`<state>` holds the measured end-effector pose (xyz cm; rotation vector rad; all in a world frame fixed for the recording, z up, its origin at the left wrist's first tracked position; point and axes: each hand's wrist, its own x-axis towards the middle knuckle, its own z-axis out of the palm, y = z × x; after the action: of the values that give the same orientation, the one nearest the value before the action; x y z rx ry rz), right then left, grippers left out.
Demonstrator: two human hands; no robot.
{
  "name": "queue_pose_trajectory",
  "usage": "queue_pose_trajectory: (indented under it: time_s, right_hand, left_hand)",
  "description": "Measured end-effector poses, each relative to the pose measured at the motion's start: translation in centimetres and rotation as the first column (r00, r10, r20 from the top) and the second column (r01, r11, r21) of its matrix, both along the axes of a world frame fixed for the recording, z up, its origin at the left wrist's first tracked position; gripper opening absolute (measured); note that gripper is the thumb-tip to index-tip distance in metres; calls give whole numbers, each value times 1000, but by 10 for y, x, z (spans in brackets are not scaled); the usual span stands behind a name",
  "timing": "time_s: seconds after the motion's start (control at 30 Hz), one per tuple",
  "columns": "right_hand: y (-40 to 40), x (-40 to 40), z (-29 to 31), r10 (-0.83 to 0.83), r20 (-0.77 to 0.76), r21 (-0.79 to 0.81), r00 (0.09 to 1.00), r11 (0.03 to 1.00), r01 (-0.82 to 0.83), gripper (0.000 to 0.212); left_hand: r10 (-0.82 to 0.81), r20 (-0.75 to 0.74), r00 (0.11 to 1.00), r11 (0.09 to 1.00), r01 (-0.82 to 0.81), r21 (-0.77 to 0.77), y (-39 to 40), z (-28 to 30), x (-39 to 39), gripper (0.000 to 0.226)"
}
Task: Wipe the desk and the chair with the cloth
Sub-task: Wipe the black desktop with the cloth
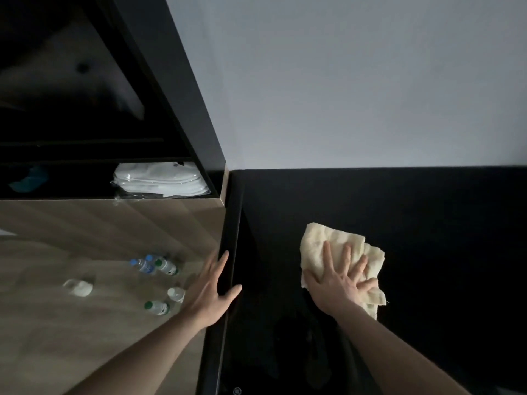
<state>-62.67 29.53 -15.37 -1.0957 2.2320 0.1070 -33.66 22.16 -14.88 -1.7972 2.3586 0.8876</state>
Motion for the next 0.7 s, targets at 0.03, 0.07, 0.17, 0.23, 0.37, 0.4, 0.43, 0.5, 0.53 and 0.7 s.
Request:
queue_pose_trajectory:
  time_s: [0.03,0.07,0.17,0.23,0.37,0.4,0.43,0.5,0.53,0.7]
  right_hand:
    - [-11,17,-1,50,13,-22,999,999,-50,86]
    - [-20,33,-3,94,27,-47,995,995,-93,86]
    - [-44,66,-8,166,45,-89,985,983,-162,88]
    - [-57,75,-10,194,36,-111,980,976,-189,88]
    - [-88,79,-11,236,2,-138,972,962,-234,89]
    - [-96,81,-12,246,-2,-137,969,960,-244,89]
    - [-105,83,-12,255,-5,-139,967,957,-254,89]
    - [-125,86,-13,271,-10,-160,963,950,-269,89]
    - [-136,88,-13,278,-13,-168,960,946,-277,88]
    - [-195,90,-19,257,-42,-198,966,945,-260,85]
  left_hand:
    - [57,-28,998,998,-57,-4,-9,-3,-2,86]
    - [95,-56,994,995,-94,20,-16,-7,-6,81]
    - [174,-152,973,985,-170,36,-16,-30,-16,71]
    - [216,-209,954,973,-228,-38,-8,-42,-17,68]
    - [236,-256,937,954,-274,-125,-11,-52,-20,68]
    - [233,-258,937,952,-274,-135,-12,-54,-20,68]
    - [228,-262,938,951,-271,-145,-11,-56,-20,68]
    - [218,-275,936,951,-268,-157,-11,-58,-19,68]
    - [217,-281,935,950,-268,-158,-10,-59,-18,68]
    - [210,-308,928,950,-268,-159,-5,-61,-14,69]
